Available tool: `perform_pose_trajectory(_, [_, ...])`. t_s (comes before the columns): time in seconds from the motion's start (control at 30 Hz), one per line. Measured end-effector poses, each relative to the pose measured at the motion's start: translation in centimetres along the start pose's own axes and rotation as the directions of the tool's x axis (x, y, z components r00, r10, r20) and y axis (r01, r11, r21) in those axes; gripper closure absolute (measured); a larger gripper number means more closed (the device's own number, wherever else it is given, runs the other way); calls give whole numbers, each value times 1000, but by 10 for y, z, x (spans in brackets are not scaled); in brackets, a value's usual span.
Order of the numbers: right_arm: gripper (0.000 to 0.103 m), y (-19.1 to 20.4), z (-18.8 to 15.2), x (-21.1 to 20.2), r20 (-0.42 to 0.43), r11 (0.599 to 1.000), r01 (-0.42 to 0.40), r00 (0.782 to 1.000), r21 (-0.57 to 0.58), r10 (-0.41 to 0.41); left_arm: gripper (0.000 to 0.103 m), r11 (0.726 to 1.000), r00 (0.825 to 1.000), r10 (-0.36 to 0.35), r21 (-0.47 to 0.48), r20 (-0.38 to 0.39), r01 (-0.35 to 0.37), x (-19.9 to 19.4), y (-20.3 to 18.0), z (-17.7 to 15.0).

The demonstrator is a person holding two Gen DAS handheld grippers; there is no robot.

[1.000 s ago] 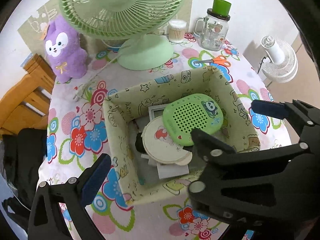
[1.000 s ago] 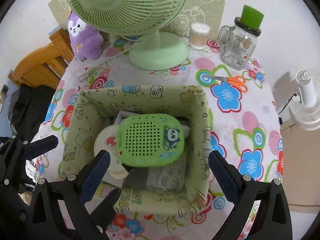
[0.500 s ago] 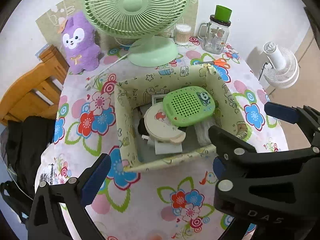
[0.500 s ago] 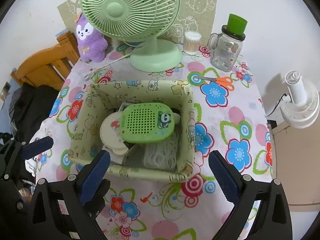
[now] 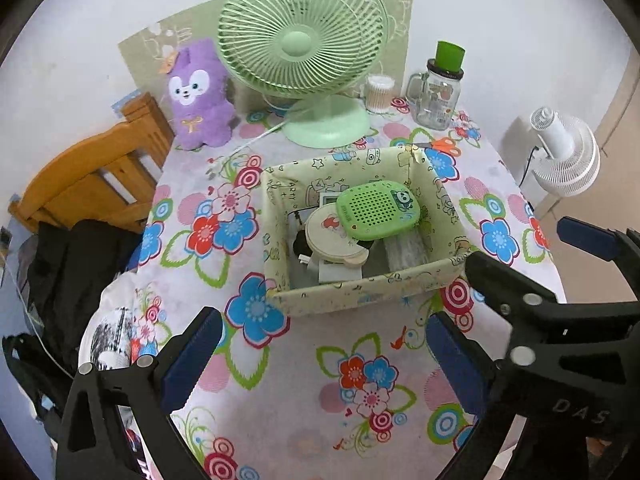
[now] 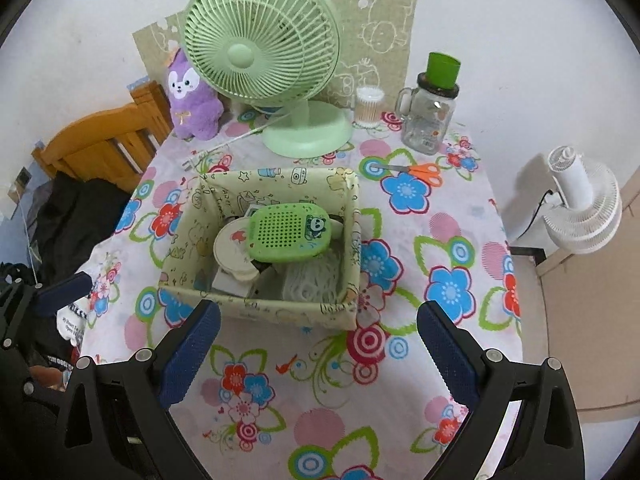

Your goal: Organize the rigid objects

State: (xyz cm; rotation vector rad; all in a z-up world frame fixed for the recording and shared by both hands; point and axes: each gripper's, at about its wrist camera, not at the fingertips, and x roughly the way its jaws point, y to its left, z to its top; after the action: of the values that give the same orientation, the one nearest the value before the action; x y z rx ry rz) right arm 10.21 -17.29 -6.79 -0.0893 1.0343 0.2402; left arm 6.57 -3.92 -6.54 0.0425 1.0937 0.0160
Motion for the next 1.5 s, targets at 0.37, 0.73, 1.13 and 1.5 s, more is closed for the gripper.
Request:
perform_pose_trajectory(0.37, [3,-9,-19,-45,73,1000,8,997,10,-9,0,1000,999,18,-18,50,-17,-37,0,-21])
perform_pose_trajectory(0.73, [3,-11,-37,-98,149,994,31,988,108,-47,0,1000,987,-3,-29,160,8,-92,18,-31])
perform_pose_trajectory(1.13, [3,1,-54,-112,172,995,45,983,94,-61,0,997,985,-22,-74,172,35,-101,27,-44])
perform_pose_trajectory(1.5, [3,-1,-57,-124,213,994,54,974,91,-73,0,997,978,-15,-66,210,30,-114,23,-47])
